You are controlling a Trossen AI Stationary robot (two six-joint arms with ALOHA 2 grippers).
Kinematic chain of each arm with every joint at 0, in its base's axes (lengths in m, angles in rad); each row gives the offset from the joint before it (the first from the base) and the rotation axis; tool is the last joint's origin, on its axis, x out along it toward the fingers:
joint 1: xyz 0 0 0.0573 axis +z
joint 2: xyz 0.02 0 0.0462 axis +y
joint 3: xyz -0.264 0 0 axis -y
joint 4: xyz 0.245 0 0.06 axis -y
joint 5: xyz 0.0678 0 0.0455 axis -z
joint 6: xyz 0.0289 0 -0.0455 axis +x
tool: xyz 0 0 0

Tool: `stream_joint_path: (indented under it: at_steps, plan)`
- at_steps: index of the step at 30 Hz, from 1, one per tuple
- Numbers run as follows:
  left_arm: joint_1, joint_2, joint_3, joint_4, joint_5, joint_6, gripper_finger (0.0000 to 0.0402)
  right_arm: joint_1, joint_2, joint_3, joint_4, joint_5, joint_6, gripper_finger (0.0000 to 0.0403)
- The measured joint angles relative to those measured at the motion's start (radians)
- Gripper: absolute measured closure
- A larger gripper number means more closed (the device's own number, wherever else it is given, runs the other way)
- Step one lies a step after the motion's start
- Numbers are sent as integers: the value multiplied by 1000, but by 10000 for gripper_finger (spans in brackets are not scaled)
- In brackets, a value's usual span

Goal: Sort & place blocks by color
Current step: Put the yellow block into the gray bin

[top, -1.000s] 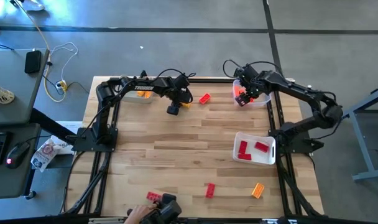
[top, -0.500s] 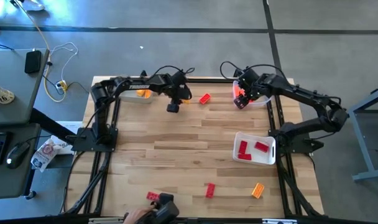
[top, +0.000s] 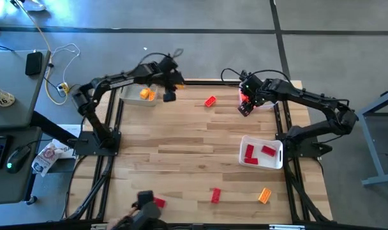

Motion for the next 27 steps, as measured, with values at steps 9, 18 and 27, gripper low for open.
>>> stream_joint_path:
  at_steps: [9, 18, 27]
  plan:
    - [132, -151, -104, 3, -20, -164, 289, 54, 0, 0, 0, 0, 0, 178]
    - [177, -182, -213, -33, -167, -332, 288, 161, 0, 0, -31, -56, 57, 178]
    - [186, -182, -278, -87, -254, -454, 287, 308, 0, 0, 1, -136, 87, 178]
